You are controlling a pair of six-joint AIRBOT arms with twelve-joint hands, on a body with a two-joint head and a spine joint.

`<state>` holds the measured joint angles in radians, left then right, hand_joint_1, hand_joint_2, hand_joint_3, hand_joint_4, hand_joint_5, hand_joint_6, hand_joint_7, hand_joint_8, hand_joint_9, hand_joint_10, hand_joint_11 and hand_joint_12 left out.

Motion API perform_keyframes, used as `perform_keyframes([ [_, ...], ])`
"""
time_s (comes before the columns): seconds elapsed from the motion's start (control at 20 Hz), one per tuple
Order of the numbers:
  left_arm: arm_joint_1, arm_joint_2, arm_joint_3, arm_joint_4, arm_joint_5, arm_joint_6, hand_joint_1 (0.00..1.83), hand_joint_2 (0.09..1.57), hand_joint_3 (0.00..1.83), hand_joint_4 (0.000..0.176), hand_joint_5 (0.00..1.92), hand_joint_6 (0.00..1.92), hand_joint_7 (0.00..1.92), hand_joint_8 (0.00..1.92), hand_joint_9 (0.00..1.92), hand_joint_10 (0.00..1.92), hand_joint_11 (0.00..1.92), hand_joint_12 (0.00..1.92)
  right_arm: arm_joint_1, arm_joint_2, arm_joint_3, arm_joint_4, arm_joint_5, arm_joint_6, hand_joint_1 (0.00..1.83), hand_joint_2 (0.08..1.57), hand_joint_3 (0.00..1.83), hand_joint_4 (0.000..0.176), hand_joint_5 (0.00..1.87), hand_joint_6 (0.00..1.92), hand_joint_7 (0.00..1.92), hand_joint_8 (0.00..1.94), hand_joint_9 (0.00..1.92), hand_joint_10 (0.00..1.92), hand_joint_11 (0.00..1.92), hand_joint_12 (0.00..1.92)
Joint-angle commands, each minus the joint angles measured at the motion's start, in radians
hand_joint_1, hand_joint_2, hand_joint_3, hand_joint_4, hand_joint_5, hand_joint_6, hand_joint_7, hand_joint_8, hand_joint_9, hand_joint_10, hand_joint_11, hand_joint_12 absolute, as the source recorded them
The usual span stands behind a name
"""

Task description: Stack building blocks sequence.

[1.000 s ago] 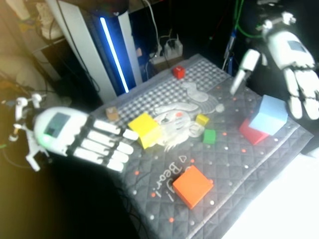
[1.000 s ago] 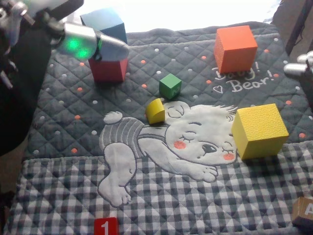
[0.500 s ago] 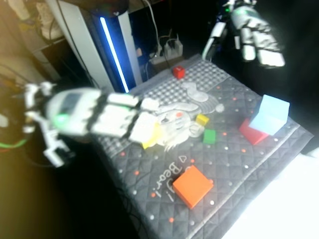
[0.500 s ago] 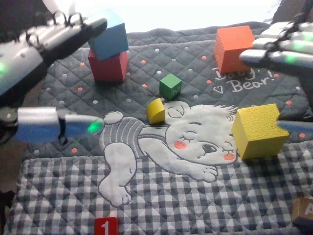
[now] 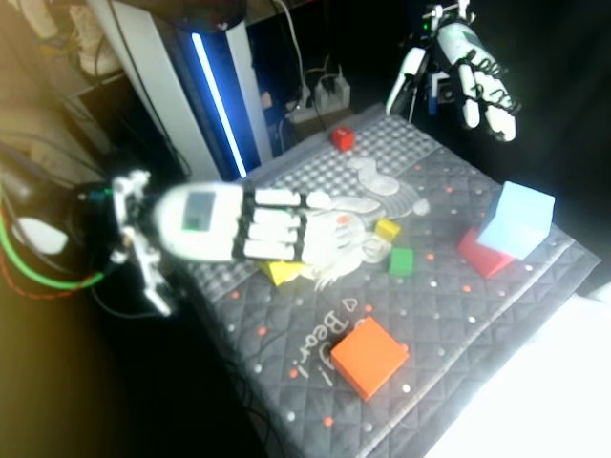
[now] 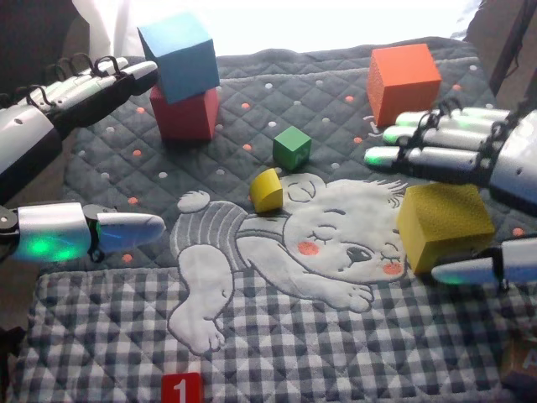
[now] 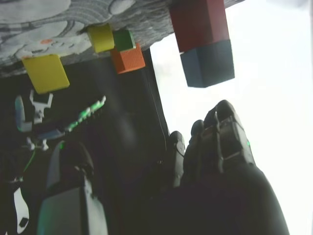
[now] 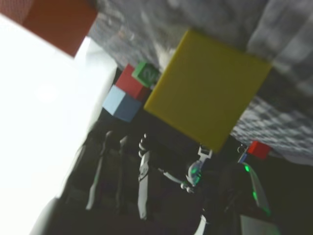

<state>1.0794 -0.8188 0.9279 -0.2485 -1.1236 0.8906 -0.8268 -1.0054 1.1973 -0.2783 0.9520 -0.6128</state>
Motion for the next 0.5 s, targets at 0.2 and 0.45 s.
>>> perform_keyframes([
  [0.2, -0.003, 0.001, 0.004, -0.003, -0.124, -0.012, 0.75, 0.94, 0.0, 0.115, 0.13, 0.0, 0.05, 0.0, 0.05, 0.0, 0.0, 0.33, 0.015, 0.005, 0.021, 0.024, 0.055, 0.007, 0.74, 1.06, 0.0, 0.071, 0.37, 0.01, 0.43, 0.01, 0.43, 0.04, 0.0, 1.12],
  [0.45, -0.002, -0.004, 0.005, -0.005, -0.123, -0.013, 0.73, 0.96, 0.0, 0.1, 0.16, 0.0, 0.08, 0.0, 0.09, 0.0, 0.0, 0.5, 0.031, 0.005, 0.025, 0.024, 0.051, 0.007, 1.35, 1.15, 0.0, 0.0, 0.78, 0.99, 0.89, 1.09, 0.91, 1.33, 0.7, 1.59],
])
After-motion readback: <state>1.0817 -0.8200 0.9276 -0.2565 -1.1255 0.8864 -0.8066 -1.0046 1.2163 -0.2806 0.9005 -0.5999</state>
